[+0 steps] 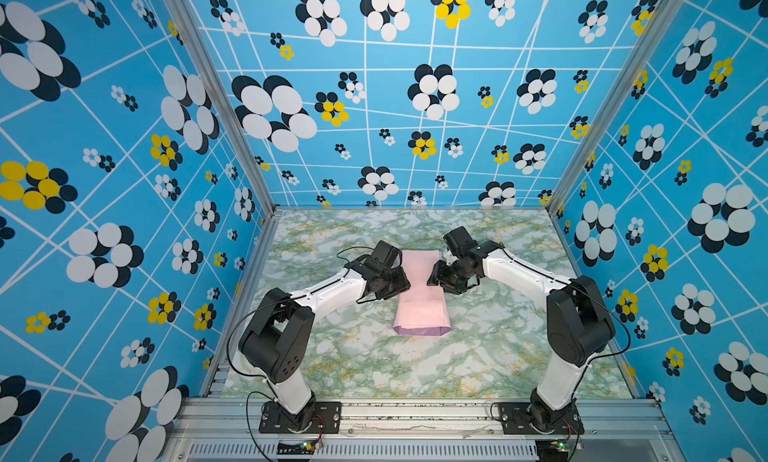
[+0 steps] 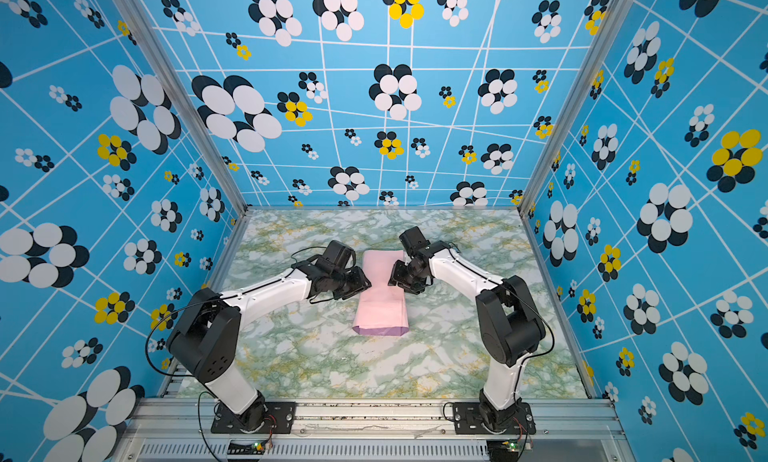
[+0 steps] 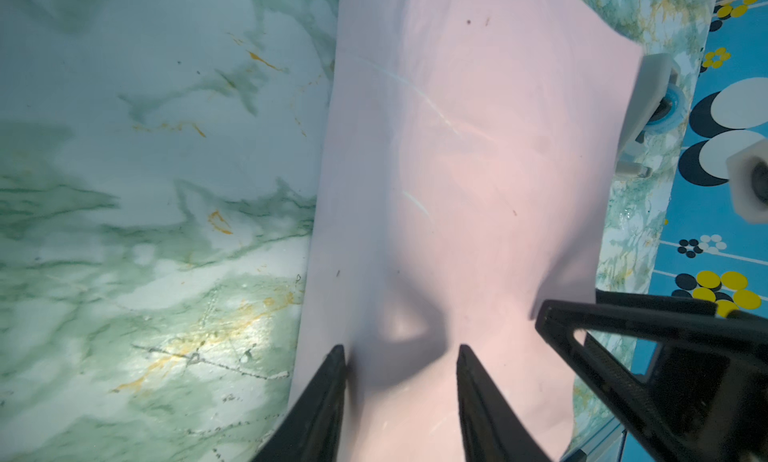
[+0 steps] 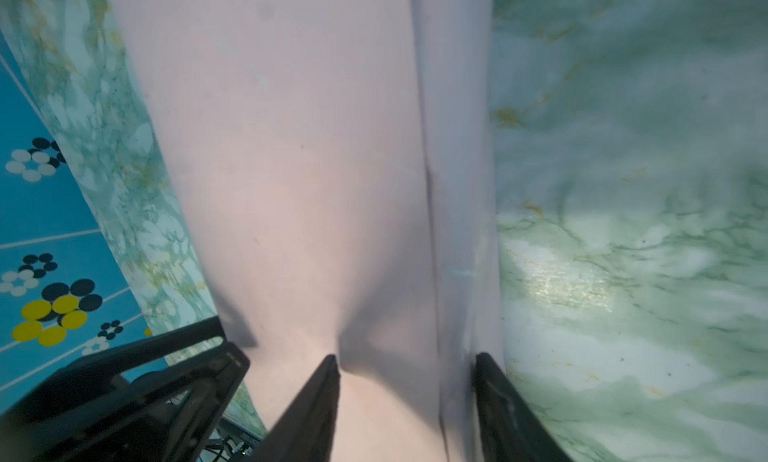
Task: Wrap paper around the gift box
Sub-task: 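Press the overlapping pink paper flaps flat on the box with both grippers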
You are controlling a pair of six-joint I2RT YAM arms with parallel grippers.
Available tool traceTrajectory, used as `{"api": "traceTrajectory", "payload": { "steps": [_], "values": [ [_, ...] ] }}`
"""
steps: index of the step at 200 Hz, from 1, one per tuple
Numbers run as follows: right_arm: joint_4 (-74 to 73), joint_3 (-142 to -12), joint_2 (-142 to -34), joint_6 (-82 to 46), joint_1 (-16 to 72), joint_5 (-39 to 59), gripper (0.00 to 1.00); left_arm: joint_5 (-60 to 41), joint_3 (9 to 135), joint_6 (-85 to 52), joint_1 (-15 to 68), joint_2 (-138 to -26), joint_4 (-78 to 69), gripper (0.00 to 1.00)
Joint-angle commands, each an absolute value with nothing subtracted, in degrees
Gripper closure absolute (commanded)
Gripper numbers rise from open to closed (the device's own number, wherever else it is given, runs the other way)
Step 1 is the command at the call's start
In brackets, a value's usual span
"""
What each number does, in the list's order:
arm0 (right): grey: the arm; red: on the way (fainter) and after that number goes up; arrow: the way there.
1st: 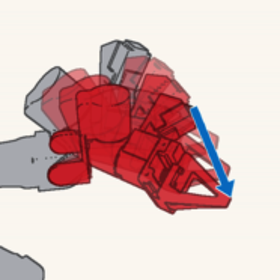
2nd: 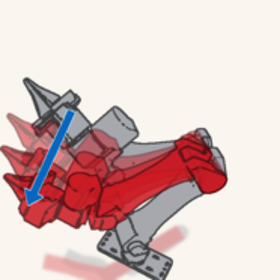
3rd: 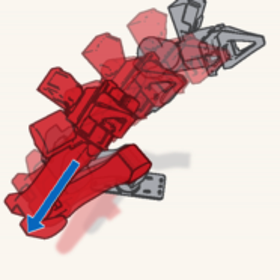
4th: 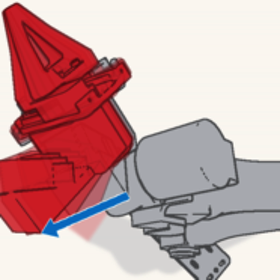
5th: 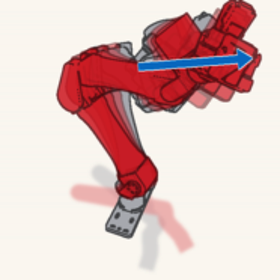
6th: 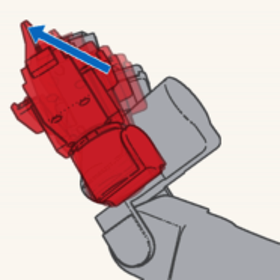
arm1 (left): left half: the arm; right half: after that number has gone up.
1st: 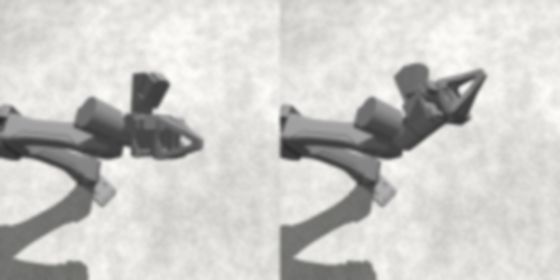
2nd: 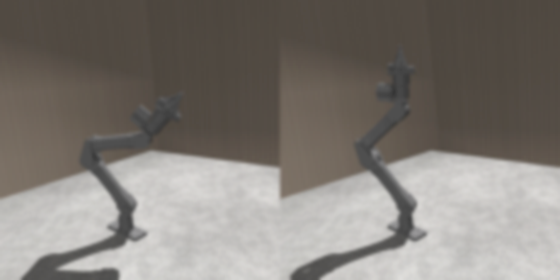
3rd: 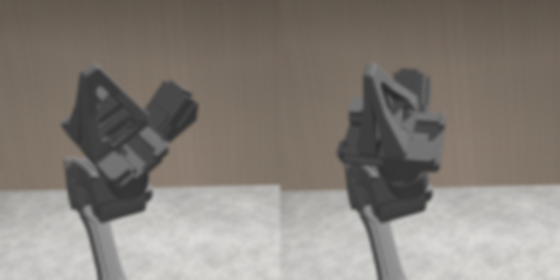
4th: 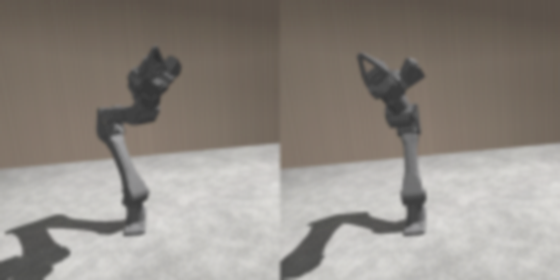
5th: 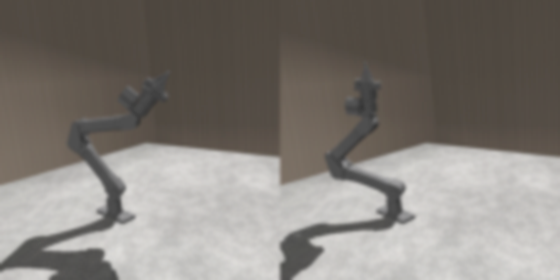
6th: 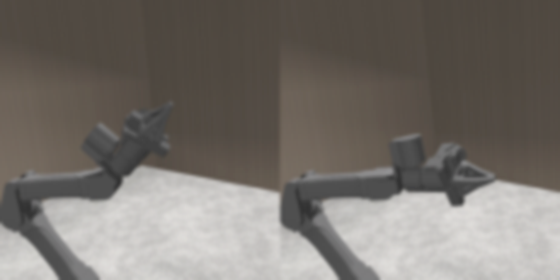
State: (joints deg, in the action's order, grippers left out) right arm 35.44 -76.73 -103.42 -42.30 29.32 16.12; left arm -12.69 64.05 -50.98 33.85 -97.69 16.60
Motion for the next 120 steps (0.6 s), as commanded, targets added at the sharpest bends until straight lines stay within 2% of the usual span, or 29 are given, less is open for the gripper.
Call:
{"api": "traceTrajectory", "payload": {
  "steps": [1,30,85,99,120],
  "values": [
    [36.74,-76.33,-99.6,-41.69,28.51,14.7,0.35,-11.83,64.0,-49.58,34.27,-98.79,18.1,0.61],
    [41.59,-76.91,-99.19,-37.85,26.29,13.8,0.32,-11.68,63.81,-49.38,34.27,-98.7,18.36,0.61],
    [43.0,-81.03,-105.24,-35.56,27.75,16.84,0.33,-11.35,64.07,-49.6,34.5,-98.53,18.28,0.61],
    [42.25,-80.9,-105.95,-35.91,27.98,16.92,0.39,-11.45,64.29,-49.66,34.54,-98.54,18.36,0.6],
    [42.43,-80.12,-106.02,-36.26,28.04,14.38,0.6,-10.97,64.8,-49.41,34.45,-97.84,18.97,0.58]
  ]
}}
